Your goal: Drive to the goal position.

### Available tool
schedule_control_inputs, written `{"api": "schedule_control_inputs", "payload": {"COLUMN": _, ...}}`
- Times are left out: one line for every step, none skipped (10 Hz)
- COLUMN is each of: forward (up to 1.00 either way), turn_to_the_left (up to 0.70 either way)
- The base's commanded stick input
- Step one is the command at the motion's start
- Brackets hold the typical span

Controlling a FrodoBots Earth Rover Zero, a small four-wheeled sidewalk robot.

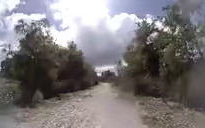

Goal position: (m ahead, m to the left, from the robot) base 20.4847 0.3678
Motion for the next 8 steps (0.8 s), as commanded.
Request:
{"api": "schedule_control_inputs", "payload": {"forward": 0.7, "turn_to_the_left": 0.0}}
{"api": "schedule_control_inputs", "payload": {"forward": 0.7, "turn_to_the_left": 0.0}}
{"api": "schedule_control_inputs", "payload": {"forward": 0.7, "turn_to_the_left": 0.0}}
{"api": "schedule_control_inputs", "payload": {"forward": 0.7, "turn_to_the_left": 0.0}}
{"api": "schedule_control_inputs", "payload": {"forward": 0.7, "turn_to_the_left": 0.0}}
{"api": "schedule_control_inputs", "payload": {"forward": 0.7, "turn_to_the_left": 0.0}}
{"api": "schedule_control_inputs", "payload": {"forward": 0.7, "turn_to_the_left": 0.0}}
{"api": "schedule_control_inputs", "payload": {"forward": 0.7, "turn_to_the_left": 0.0}}
